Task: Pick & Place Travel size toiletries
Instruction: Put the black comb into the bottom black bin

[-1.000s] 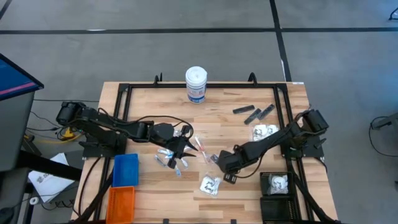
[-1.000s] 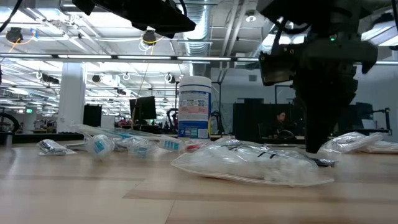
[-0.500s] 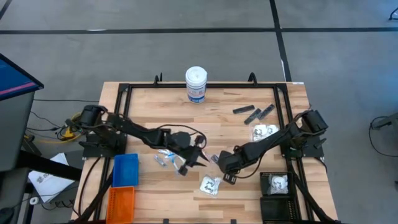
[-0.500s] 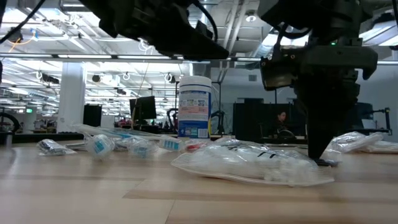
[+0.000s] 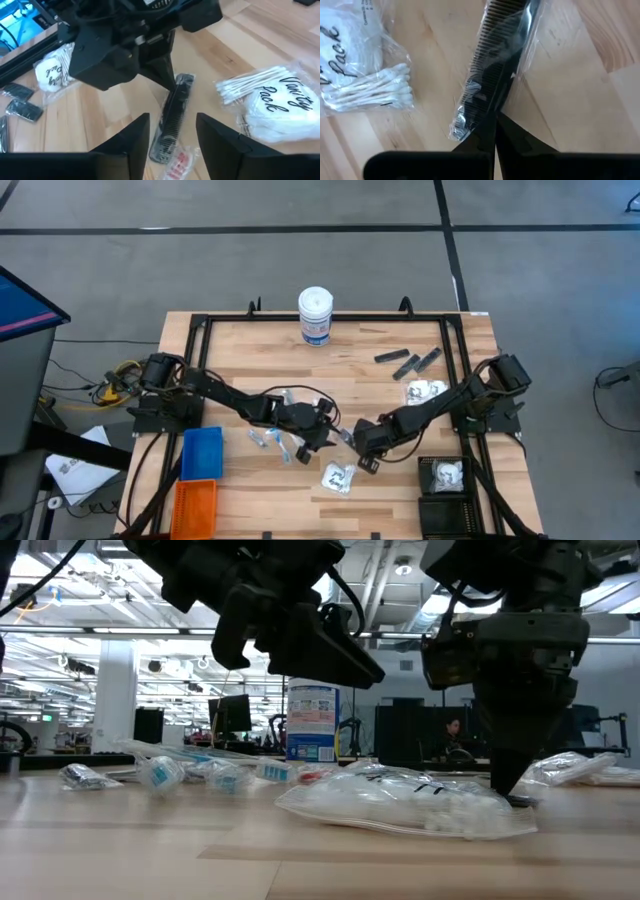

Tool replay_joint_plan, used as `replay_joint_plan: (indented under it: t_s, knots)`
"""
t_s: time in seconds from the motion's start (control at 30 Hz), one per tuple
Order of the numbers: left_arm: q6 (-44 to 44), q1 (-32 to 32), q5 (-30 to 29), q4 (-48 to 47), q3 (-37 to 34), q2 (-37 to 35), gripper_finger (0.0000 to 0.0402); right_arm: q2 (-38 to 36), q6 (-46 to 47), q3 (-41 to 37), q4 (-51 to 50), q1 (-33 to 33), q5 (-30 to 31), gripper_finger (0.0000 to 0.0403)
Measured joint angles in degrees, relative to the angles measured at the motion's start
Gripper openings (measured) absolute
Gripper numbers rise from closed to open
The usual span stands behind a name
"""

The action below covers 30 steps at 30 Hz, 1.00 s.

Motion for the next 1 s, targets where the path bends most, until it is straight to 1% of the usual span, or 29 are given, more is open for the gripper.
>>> replay_joint_plan:
  t_s: [0.1,0.27,0.37,0.47,0.6,0.73,0.83,1.0]
  knots:
    - [0.0,-0.1,0.2,0.2,0.0,0.0,0.0165,0.0,1.6,0.0,-0.2,-0.3,-0.1,0.0000]
    - [0.0,-0.1,2.4,0.9,0.0,0.0,0.0161,0.0,4.4,0.0,-1.1,-0.4,0.7,0.0000]
    - [0.0,-0.1,3.6,1.1,0.0,0.0,0.0159,0.0,4.9,0.1,-3.1,-0.5,1.4,0.0000]
    - [0.0,0.0,3.7,1.3,0.0,0.5,0.0160,0.1,5.5,0.0,-3.6,-0.7,1.6,0.0000]
    - [0.5,-0.1,3.6,1.7,1.5,3.0,0.0161,0.1,5.3,0.0,-3.7,-1.0,1.1,0.0000]
    - [2.2,-0.1,3.4,1.9,4.8,7.9,0.0159,0.1,4.7,0.0,-3.7,-1.0,0.9,0.0000]
    - [4.4,-0.1,0.4,1.6,7.4,11.9,0.0162,0.1,4.3,0.0,-3.7,-1.1,0.8,0.0000]
    - [11.1,-1.4,-12.6,1.8,9.0,13.9,0.0168,0.1,3.6,0.0,-3.6,-1.2,0.7,0.0000]
